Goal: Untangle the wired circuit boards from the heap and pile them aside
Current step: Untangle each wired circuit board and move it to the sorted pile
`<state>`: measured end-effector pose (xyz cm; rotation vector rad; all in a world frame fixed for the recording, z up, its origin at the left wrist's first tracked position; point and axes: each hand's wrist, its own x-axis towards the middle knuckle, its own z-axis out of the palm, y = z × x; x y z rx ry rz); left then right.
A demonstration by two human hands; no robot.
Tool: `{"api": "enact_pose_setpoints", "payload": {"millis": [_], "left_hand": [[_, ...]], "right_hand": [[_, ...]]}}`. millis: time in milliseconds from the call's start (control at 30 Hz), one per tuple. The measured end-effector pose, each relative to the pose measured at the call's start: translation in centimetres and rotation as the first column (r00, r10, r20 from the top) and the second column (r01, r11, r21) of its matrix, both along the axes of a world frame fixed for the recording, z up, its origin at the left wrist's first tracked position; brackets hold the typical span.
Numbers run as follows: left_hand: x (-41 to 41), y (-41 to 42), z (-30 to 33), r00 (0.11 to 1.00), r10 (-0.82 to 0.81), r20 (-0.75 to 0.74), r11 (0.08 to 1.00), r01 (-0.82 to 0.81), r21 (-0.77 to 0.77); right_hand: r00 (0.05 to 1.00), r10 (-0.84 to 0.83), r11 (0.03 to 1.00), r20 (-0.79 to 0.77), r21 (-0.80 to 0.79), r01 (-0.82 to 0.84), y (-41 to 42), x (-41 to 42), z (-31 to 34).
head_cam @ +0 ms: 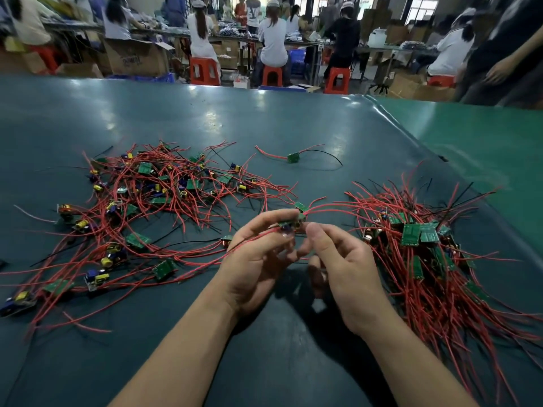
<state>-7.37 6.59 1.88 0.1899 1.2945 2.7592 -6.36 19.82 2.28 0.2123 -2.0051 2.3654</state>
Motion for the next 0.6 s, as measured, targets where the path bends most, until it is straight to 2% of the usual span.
{"api": "enact_pose_setpoints", "payload": {"millis": [100, 167, 267, 367, 600], "left_hand": [[0.0, 0.2, -0.2, 0.999, 0.018, -0.031, 0.995, -0.021, -0.101], [0.0, 0.2, -0.2, 0.999, -0.004, -0.042, 0.995, 0.0, -0.102], [0.0, 0.4, -0.2, 0.997, -0.028, -0.077, 0.997, 0.022, -0.076], [0.0, 0.5, -0.2, 0.992, -0.055, -0.111, 0.993, 0.042, -0.113], [-0.2, 0.9, -0.5, 0.978, 0.118, -0.173, 0.942, -0.165, -0.293]], "right_hand": [[0.996, -0.089, 0.996, 0.026, 0.009, 0.089, 0.0, -0.3, 0.0], [0.992, -0.125, 0.992, 0.024, -0.013, 0.125, 0.1, -0.5, -0.1], [0.992, -0.117, 0.99, 0.046, -0.073, 0.12, 0.2, -0.7, -0.1], [0.994, -0.089, 0.976, 0.07, -0.193, 0.101, 0.3, -0.9, -0.2], [0.987, -0.115, 0.97, 0.109, -0.203, 0.136, 0.5, -1.2, -0.1]]}}
